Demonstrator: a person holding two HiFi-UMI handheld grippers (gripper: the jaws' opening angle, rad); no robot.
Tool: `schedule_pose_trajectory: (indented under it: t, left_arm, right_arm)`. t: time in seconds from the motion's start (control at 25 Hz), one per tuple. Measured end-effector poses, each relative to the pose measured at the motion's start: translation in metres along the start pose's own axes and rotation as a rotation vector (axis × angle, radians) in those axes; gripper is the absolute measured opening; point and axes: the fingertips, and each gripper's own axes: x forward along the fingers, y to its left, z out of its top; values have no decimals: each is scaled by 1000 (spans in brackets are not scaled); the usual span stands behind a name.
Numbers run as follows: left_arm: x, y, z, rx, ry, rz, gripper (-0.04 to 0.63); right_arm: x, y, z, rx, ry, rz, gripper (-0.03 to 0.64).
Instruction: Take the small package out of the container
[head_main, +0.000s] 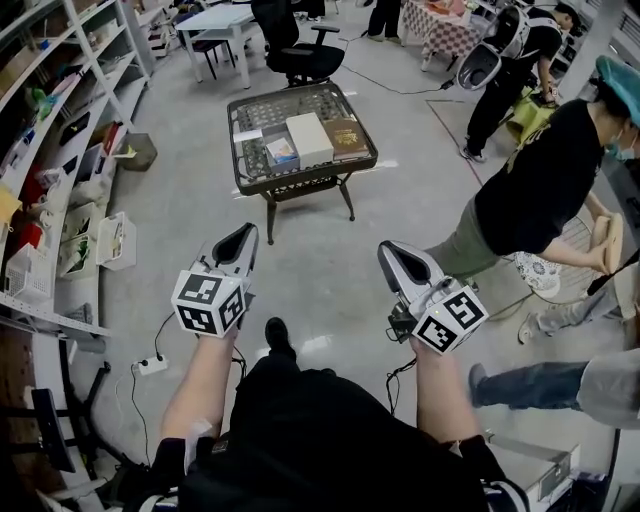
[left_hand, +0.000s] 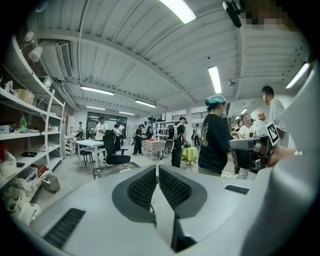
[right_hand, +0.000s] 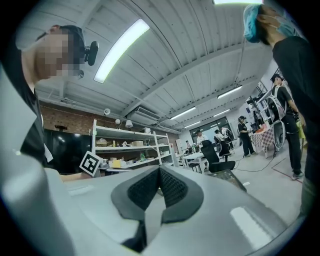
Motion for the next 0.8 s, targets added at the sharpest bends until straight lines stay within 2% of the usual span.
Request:
schedule_pose_trajectory:
  t: [0.32,0.64,0.8]
  left_arm:
    - [49,49,-12,-45,15,-12,25]
    - [123,119,-7,-33,49,-57,25]
    - [152,164,-3,-43,59,-70,25]
  right_arm:
    - [60,-27,-16,23,50,2,11]
    - [155,-76,-29,56,105,-33,12]
    - [213,-86,-41,74,134,-25,12]
